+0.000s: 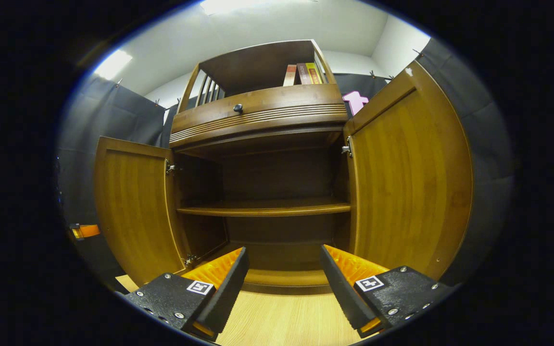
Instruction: Open the right door of the double-door shoe cabinet with the right hand, and open the left door with the left hand.
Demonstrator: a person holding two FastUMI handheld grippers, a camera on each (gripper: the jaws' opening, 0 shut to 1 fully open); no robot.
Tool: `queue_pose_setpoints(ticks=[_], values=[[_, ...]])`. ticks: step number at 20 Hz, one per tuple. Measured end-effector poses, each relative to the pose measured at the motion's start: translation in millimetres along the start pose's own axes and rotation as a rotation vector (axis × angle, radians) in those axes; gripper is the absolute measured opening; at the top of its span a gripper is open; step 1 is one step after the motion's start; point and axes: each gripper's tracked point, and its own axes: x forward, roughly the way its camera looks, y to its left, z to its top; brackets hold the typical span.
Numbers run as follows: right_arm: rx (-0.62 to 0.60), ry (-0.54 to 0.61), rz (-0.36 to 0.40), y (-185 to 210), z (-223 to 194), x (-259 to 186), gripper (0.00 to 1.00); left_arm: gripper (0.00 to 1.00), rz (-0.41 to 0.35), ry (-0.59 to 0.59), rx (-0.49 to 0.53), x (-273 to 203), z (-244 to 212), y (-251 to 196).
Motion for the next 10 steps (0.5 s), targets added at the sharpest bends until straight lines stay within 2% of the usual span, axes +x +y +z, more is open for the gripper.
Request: queue_pose_setpoints(ticks=[2,6,8,9,10], values=[[0.007,-0.007,-0.008,-4,5,-3,1.0,0.07,-0.023,-0.031,0.011,-5,13,-20],[-0.01,-0.024,-0.022,-11,17,-10,1.0,0.07,-0.14,-0.072,-0.014,4,34,-77],[-0.021,-0.032,-0.033,-15,25,-12,1.0,0.07,-0.144,-0.085,-0.006,14,49,-92],[-0.03,-0.027,-0.04,-19,28,-13,0.92,0.07,-0.134,-0.095,0.005,18,56,-95],[-0.038,-0.029,-0.045,-21,33,-14,0.92,0.07,-0.122,-0.109,0.016,24,66,-99]])
